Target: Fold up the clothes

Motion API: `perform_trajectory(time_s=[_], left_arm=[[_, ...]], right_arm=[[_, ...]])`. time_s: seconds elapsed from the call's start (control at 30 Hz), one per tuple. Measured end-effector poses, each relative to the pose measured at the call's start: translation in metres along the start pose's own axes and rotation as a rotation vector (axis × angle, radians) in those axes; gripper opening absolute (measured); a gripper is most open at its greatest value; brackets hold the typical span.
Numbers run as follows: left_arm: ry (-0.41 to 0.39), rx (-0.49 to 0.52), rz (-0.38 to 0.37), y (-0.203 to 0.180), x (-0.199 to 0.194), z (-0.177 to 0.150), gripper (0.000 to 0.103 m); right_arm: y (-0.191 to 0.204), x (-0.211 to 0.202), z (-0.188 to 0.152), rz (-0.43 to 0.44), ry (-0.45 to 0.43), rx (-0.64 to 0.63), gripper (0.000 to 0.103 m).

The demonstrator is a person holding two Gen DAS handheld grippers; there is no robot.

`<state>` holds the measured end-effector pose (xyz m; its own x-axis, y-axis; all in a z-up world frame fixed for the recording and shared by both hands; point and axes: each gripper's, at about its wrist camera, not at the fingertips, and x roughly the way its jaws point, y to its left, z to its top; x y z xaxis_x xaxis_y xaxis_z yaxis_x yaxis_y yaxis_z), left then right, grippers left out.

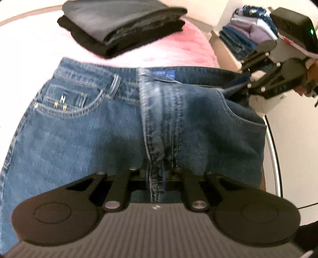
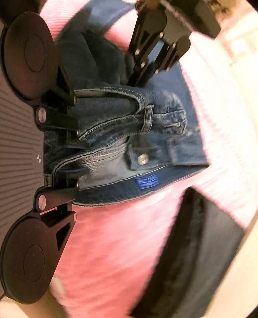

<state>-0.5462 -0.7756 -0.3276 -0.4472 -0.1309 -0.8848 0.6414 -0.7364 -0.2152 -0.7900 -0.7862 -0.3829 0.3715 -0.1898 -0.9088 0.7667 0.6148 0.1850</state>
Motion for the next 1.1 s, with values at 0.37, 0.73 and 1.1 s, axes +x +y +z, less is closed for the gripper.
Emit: perform_trajectory(time_s=[0.37, 0.73, 1.1], left_arm=[[-0.073, 0.14, 0.045, -0.02, -0.02, -0.001, 0.0], [-0.059, 0.028, 0.059, -0.008, -0.041, -0.026, 0.0], [-0.09, 0.019, 0.042, -0.015, -0.035, -0.019, 0.0]], right_arm=[[-0.006, -0.018, 0.013, -0.008, -0.082, 0.04, 0.066], [-0.022, 0.06, 0.071, 0.426, -0.086, 0.043, 0.081], [-0.037, 0.058, 0.058, 0.453, -0.072, 0.168, 0.024]])
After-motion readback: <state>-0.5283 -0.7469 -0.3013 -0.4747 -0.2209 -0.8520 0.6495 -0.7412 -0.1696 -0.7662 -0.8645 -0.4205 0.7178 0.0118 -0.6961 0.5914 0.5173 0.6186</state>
